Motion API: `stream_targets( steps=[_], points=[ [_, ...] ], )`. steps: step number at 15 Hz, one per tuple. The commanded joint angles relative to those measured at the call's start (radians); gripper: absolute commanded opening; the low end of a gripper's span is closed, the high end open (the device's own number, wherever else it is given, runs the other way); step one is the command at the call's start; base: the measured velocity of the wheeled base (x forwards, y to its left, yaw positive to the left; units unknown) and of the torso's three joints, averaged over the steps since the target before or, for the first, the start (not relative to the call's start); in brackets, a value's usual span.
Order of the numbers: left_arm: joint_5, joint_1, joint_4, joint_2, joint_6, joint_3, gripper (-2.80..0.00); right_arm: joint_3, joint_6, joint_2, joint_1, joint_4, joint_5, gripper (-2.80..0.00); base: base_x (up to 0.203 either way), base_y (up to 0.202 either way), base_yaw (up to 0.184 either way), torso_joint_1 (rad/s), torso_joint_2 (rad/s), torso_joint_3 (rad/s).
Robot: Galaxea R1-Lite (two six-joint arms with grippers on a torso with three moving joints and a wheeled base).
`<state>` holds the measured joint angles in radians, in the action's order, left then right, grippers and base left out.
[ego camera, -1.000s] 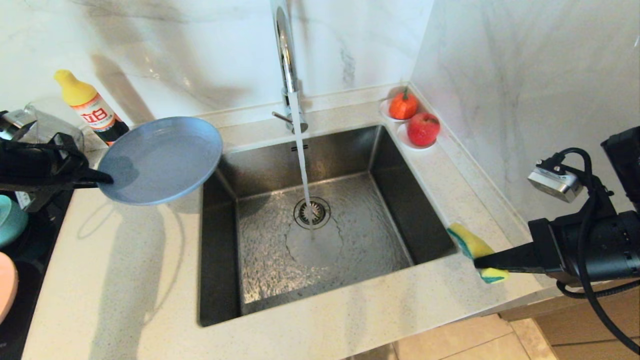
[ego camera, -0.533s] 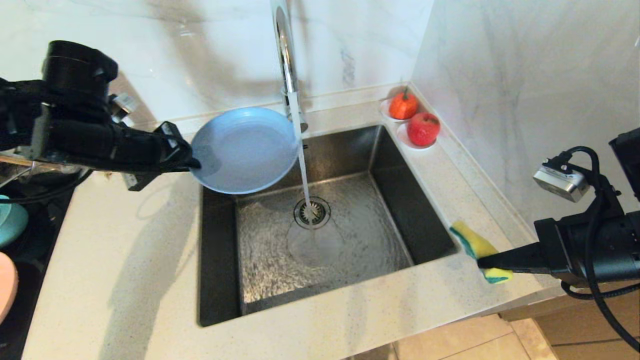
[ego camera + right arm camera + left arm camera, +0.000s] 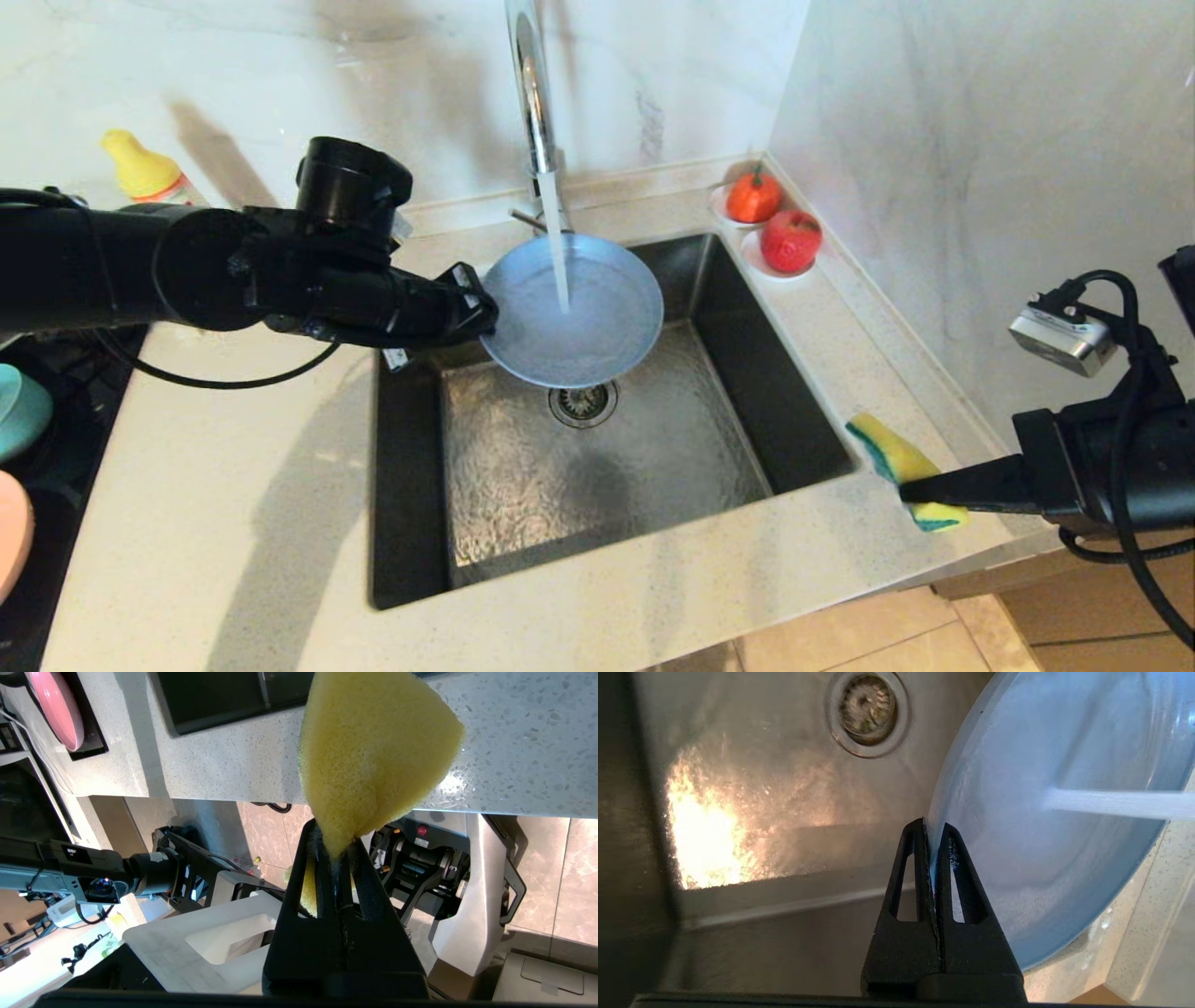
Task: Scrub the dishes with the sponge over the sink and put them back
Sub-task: Wash the plate
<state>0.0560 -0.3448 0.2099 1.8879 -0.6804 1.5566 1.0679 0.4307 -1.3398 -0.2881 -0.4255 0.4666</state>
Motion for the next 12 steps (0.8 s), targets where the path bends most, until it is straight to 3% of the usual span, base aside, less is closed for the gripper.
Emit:
stream_targets(
  steps=[1,12],
  points=[
    [-0.006,-0.034,-0.006,0.036,-0.009,0.000,-2.80,-0.012,0.002,0.005,0.000,0.004,0.003,-2.80,0.000,0.000,0.000,0.000,0.00,0.000],
    [-0.010,-0.055,0.008,-0.006,-0.009,-0.054,-2.80,-0.032,0.002,0.010,-0.001,0.004,0.004,-2.80,0.000,0.000,0.000,0.000,0.00,0.000]
  ],
)
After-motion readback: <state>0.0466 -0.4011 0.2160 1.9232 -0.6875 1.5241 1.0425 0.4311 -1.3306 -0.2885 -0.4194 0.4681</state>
